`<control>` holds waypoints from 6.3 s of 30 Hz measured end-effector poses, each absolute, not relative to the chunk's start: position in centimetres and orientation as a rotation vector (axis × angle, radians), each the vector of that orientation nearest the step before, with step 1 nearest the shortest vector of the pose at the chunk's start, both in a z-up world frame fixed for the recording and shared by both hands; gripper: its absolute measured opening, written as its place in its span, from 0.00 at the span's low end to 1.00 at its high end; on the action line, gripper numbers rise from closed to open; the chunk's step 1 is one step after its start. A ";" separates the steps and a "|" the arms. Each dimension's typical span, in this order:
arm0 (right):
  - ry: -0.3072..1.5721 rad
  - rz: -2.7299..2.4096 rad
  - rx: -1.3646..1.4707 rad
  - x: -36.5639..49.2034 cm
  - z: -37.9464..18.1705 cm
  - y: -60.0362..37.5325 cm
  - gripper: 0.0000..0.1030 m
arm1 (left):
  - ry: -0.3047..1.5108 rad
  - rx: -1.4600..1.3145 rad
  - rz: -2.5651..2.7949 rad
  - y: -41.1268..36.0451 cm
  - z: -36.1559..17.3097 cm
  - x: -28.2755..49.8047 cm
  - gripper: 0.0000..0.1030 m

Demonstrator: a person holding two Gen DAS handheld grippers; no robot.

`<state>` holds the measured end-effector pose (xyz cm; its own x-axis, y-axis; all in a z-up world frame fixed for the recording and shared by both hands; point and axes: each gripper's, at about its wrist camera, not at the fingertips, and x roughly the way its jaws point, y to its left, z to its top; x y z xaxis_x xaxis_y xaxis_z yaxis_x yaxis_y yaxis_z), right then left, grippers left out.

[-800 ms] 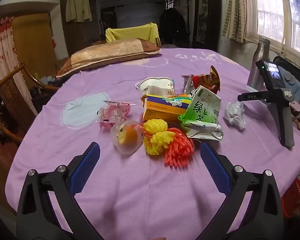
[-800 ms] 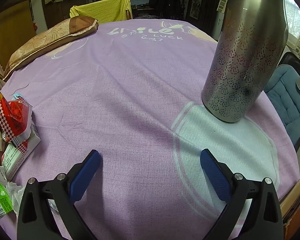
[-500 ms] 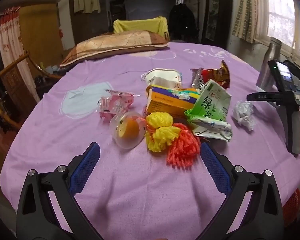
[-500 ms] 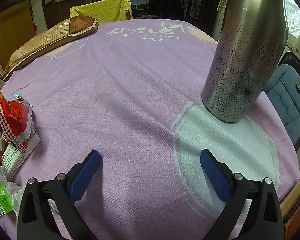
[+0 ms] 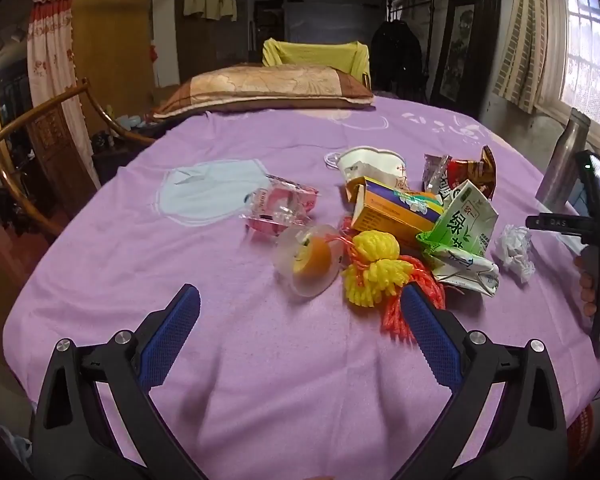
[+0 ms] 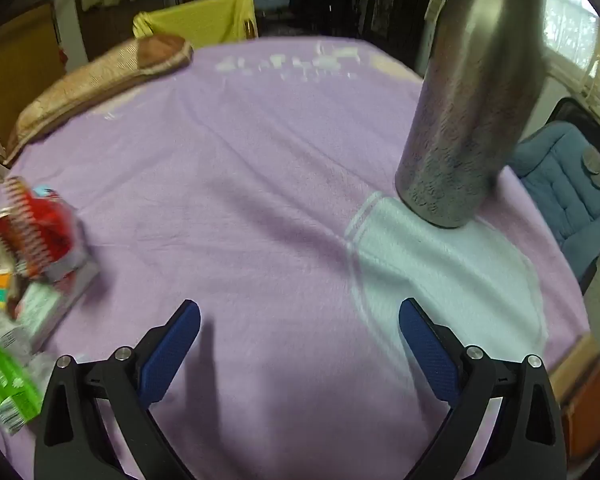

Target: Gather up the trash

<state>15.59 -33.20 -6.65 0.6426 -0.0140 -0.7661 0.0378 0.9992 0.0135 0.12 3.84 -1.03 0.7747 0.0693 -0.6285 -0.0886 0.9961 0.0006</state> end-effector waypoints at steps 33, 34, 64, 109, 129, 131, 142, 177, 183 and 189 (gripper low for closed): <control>0.437 0.231 0.020 -15.9 2.1 -23.1 0.95 | 0.491 0.099 0.045 2.7 1.3 -13.8 0.94; 0.438 0.230 0.017 -15.8 2.0 -23.1 0.95 | 0.492 0.100 0.045 2.7 1.3 -13.8 0.94; 0.423 0.235 0.027 -16.7 2.2 -23.3 0.95 | 0.497 0.106 0.044 2.7 1.0 -13.9 0.94; 0.635 0.405 -0.011 -1.9 -2.6 -17.7 0.95 | 0.690 0.146 0.152 3.9 -4.5 -4.7 0.94; 0.696 0.129 0.082 5.4 -3.9 -24.5 0.95 | 0.783 0.050 -0.012 5.4 -4.0 1.7 0.94; 0.682 0.180 0.148 4.6 -3.6 -25.5 0.95 | 0.802 0.048 -0.028 5.4 -3.8 3.2 0.94; 0.665 0.267 0.180 3.4 -3.1 -25.1 0.95 | 0.927 0.107 0.000 6.0 -5.1 9.8 0.94; 0.874 0.434 0.024 7.1 -6.4 -17.7 0.81 | 0.869 0.064 -0.156 8.9 -4.6 4.5 0.34; 0.750 0.483 0.092 3.4 -4.0 -19.9 0.81 | 0.821 0.010 -0.191 9.1 -2.8 3.0 0.30; 0.657 0.474 0.180 -0.2 -1.2 -23.8 0.81 | 0.753 0.026 -0.223 6.8 0.1 1.0 0.30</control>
<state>-0.20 -23.80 -1.17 0.6900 0.4777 -0.5438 -0.3657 0.8784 0.3075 1.01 6.83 0.14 0.7070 -0.1914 -0.6808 0.2102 0.9760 -0.0561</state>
